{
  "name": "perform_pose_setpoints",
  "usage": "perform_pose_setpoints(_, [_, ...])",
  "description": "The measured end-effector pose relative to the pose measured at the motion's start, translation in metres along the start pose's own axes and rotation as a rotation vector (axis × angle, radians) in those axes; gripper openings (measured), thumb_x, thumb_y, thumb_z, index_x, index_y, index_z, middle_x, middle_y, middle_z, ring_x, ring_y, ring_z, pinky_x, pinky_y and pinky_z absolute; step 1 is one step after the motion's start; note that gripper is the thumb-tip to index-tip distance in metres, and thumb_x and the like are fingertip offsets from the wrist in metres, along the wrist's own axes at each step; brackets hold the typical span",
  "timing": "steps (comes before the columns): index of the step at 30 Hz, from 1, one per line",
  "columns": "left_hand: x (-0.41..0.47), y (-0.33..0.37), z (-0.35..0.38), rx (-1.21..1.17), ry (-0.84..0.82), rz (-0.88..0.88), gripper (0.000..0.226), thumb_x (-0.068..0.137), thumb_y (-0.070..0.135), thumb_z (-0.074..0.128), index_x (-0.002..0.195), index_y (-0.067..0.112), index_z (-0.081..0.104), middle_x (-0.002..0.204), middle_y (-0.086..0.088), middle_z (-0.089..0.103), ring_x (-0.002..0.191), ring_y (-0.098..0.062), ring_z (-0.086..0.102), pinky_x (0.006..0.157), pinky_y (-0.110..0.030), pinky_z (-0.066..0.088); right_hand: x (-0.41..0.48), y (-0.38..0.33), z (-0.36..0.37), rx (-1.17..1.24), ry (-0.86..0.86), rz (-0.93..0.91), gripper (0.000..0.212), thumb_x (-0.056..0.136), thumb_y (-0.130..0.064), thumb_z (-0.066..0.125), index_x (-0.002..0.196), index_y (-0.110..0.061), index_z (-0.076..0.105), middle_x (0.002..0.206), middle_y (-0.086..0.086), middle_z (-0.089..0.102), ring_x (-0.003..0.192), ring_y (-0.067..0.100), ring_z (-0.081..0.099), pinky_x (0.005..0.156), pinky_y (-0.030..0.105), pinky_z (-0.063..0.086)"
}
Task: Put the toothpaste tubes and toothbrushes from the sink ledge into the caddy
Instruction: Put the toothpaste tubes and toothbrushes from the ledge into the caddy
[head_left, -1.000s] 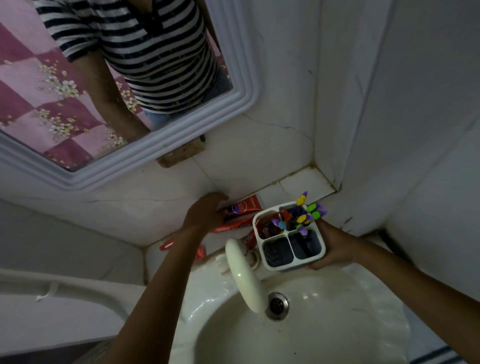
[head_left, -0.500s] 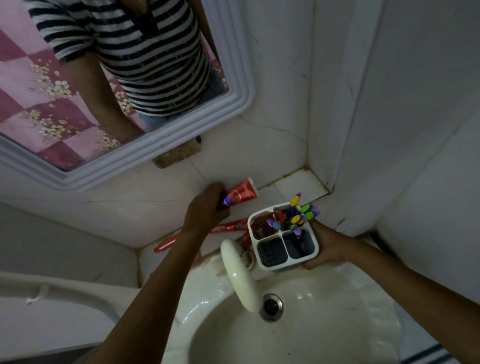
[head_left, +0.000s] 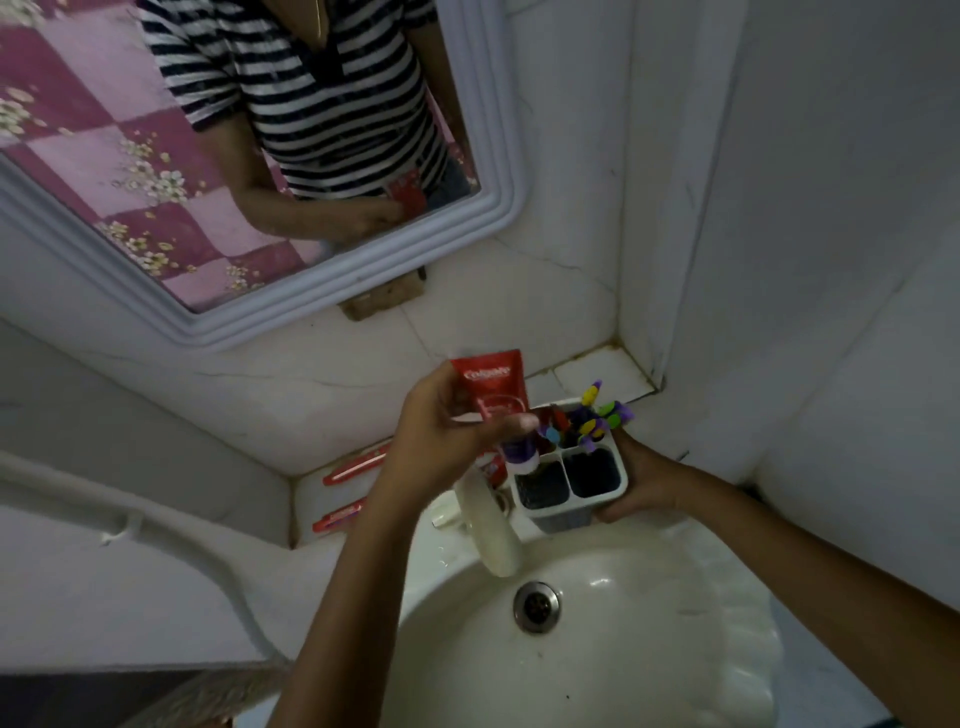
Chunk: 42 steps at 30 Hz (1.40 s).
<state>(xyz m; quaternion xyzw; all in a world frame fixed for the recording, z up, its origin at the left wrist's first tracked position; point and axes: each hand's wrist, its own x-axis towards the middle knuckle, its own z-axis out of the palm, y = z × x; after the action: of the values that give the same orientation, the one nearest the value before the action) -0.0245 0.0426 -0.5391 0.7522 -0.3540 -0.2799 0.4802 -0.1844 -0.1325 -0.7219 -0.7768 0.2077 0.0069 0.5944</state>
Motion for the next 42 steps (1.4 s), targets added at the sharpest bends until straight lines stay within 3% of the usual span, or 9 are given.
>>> perform_pose_setpoints(4, [-0.001,-0.012,0.022,0.319,-0.093,0.067,0.037,0.062,0.028,0.089,0.090,0.016,0.068,0.085,0.000,0.073,0.079,-0.016,0.071,0.071,-0.031,0.061,0.002,-0.003,0.000,0.017,-0.006,-0.026,0.113,0.056,0.012,0.084,0.139,-0.015,0.014,0.123,-0.007,0.046,0.114,0.008,0.049,0.084,0.000,0.044])
perform_pose_setpoints(9, [0.003,-0.024,0.038,0.959,-0.168,0.096,0.019,0.077,0.031,0.073,0.093,0.022,0.077,0.094,0.000,0.074,0.089,-0.022,0.067,0.073,-0.031,0.055,0.002,-0.005,0.002,0.019,0.005,-0.033,0.113,0.055,0.013,0.084,0.136,-0.022,0.015,0.126,-0.004,0.047,0.117,0.012,0.049,0.088,0.008,0.047])
perform_pose_setpoints(16, [0.013,-0.031,0.007,0.730,-0.185,0.039,0.013,0.083,0.027,0.072,0.094,0.027,0.079,0.101,0.009,0.076,0.092,-0.009,0.069,0.085,-0.032,0.056,0.003,-0.004,0.002,0.030,-0.003,-0.042,0.108,0.055,0.010,0.086,0.133,-0.025,0.020,0.126,-0.002,0.049,0.122,0.017,0.048,0.087,0.004,0.046])
perform_pose_setpoints(19, [0.021,-0.050,-0.032,0.585,0.015,0.015,0.016,0.087,0.028,0.069,0.100,0.023,0.076,0.101,0.005,0.076,0.093,-0.009,0.070,0.084,-0.035,0.058,0.002,-0.002,0.003,0.039,-0.002,-0.034,0.107,0.054,0.009,0.087,0.132,-0.027,0.022,0.124,-0.006,0.050,0.122,0.018,0.049,0.085,0.006,0.048])
perform_pose_setpoints(22, [0.035,-0.082,-0.052,0.700,0.114,-0.039,0.018,0.087,0.022,0.066,0.103,0.024,0.075,0.106,0.001,0.077,0.094,-0.014,0.071,0.084,-0.037,0.059,0.003,-0.001,0.003,0.033,-0.003,-0.026,0.109,0.054,0.008,0.087,0.130,-0.030,0.020,0.123,-0.008,0.048,0.121,0.016,0.049,0.085,0.005,0.047])
perform_pose_setpoints(30, [0.082,-0.139,-0.027,1.131,-0.263,-0.023,0.040,0.091,0.037,0.061,0.130,0.031,0.059,0.141,0.004,0.057,0.129,-0.019,0.051,0.101,-0.035,0.043,0.003,0.000,0.003,0.050,-0.016,-0.010,0.109,0.052,0.004,0.088,0.131,-0.023,0.018,0.119,-0.017,0.045,0.106,-0.009,0.052,0.081,-0.001,0.043])
perform_pose_setpoints(34, [0.100,-0.158,-0.021,1.360,-0.402,0.069,0.034,0.092,0.036,0.057,0.124,0.026,0.063,0.125,-0.003,0.064,0.118,-0.024,0.060,0.090,-0.037,0.049,0.002,0.000,0.003,0.033,-0.015,-0.013,0.106,0.046,-0.016,0.086,0.129,-0.031,0.021,0.124,-0.012,0.048,0.107,-0.021,0.049,0.087,0.002,0.043])
perform_pose_setpoints(39, [0.104,-0.165,-0.018,1.423,-0.326,0.150,0.025,0.090,0.026,0.058,0.111,0.015,0.062,0.114,-0.008,0.066,0.107,-0.026,0.064,0.081,-0.036,0.052,0.004,0.007,0.004,0.035,-0.011,-0.018,0.099,0.051,-0.002,0.087,0.121,-0.038,0.028,0.125,-0.017,0.045,0.108,-0.022,0.048,0.091,0.007,0.043])
perform_pose_setpoints(42, [0.097,-0.156,-0.036,1.187,-0.121,0.061,0.034,0.081,0.029,0.064,0.113,0.021,0.056,0.110,-0.005,0.067,0.102,-0.028,0.066,0.078,-0.036,0.054,0.006,0.011,0.004,0.058,0.004,-0.020,0.103,0.052,0.009,0.085,0.120,-0.038,0.024,0.123,-0.017,0.044,0.105,-0.025,0.048,0.087,0.001,0.042])
